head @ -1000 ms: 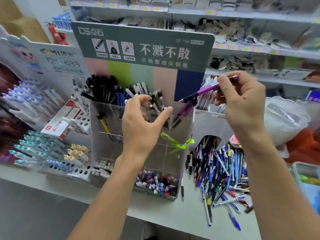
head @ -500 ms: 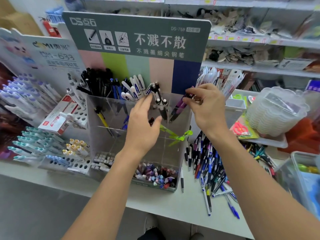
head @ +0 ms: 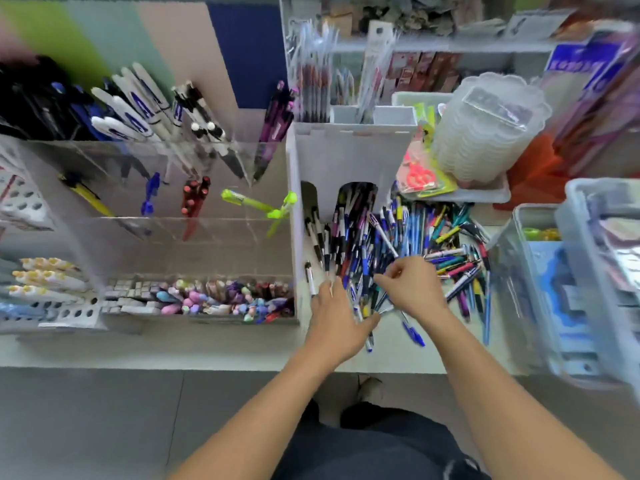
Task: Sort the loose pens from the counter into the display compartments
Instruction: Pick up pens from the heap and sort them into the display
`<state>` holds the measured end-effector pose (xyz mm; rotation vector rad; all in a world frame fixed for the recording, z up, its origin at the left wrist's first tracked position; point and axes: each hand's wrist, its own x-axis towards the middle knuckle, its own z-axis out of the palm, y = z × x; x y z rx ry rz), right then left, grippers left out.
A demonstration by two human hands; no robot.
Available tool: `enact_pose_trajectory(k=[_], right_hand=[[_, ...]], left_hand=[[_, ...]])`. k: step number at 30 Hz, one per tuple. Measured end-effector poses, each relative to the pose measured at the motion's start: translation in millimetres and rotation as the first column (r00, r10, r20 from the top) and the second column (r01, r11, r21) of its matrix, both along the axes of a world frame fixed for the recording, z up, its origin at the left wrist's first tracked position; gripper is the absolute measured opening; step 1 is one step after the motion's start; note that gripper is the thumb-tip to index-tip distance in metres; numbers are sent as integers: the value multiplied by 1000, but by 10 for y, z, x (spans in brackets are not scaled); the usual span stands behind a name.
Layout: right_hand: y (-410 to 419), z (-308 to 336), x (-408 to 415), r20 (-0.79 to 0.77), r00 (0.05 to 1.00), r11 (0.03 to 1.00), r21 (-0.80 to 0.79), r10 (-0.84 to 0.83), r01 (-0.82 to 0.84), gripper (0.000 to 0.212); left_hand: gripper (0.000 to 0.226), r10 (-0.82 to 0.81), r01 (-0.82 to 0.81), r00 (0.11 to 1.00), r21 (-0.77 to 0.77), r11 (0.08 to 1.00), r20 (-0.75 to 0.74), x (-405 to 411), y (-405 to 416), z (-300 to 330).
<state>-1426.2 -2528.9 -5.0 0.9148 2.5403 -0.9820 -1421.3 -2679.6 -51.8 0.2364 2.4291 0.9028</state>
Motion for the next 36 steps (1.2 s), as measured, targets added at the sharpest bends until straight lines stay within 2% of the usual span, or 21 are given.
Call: enact_pose_trajectory(k=[2, 4, 6, 8, 9, 11, 12, 14, 17, 20, 21, 24, 26, 30, 34, 36], right_hand=[[79, -272, 177, 114, 991, 996, -51, -71, 77, 37], [172, -441, 267, 148, 980, 987, -72, -133, 145, 37], [296, -509, 266, 76, 970, 970, -59, -231, 235, 28], [423, -465, 205, -131, 936, 945, 2, -325, 328, 27], [467, -418, 138, -251, 927, 952, 56, -280, 302, 29], [500, -340, -101, -356, 934, 989, 132, -14, 65, 34], [485, -336, -261, -325, 934, 984, 139, 150, -109, 39], [412, -427, -610, -201, 887, 908, 159, 415, -389, 49], [243, -624, -1027, -91, 810, 802, 241, 580, -547, 55], [145, -783, -1341, 32, 782, 744, 284, 623, -605, 60], [132, -824, -1429, 82, 779, 736, 280, 622, -617, 62], [130, -894, -1559, 157, 768, 714, 290, 621, -637, 67], [144, -900, -1484, 123, 764, 707, 311, 633, -635, 65], [129, -987, -1035, 41, 731, 668, 372, 682, -644, 61], [23, -1024, -751, -6, 743, 705, 321, 669, -632, 59], [0, -915, -746, -107, 762, 747, 322, 639, -581, 53]], left_hand=[[99, 136, -129, 986, -75, 989, 92, -101, 182, -98], [102, 322, -313, 937, -78, 946, 139, -329, 307, -131], [107, 456, -452, 877, -63, 890, 151, -589, 375, -197], [116, 520, -513, 834, -86, 854, 185, -778, 440, -244], [120, 530, -516, 825, -122, 848, 194, -848, 474, -280], [120, 530, -497, 829, -199, 845, 180, -942, 546, -339], [116, 529, -491, 833, -222, 843, 166, -973, 577, -370], [101, 532, -496, 835, -226, 838, 141, -1020, 609, -424], [63, 564, -557, 813, -94, 826, 144, -1009, 532, -447], [27, 525, -537, 833, 25, 843, 173, -892, 364, -465], [27, 504, -517, 845, 34, 855, 179, -838, 308, -481], [51, 447, -467, 875, 86, 880, 184, -696, 155, -534], [63, 412, -444, 887, 134, 886, 210, -649, 77, -563], [48, 403, -462, 876, 220, 859, 263, -648, 44, -582], [58, 413, -494, 860, 290, 819, 299, -681, 83, -545], [60, 393, -477, 869, 306, 824, 300, -682, 87, -544]])
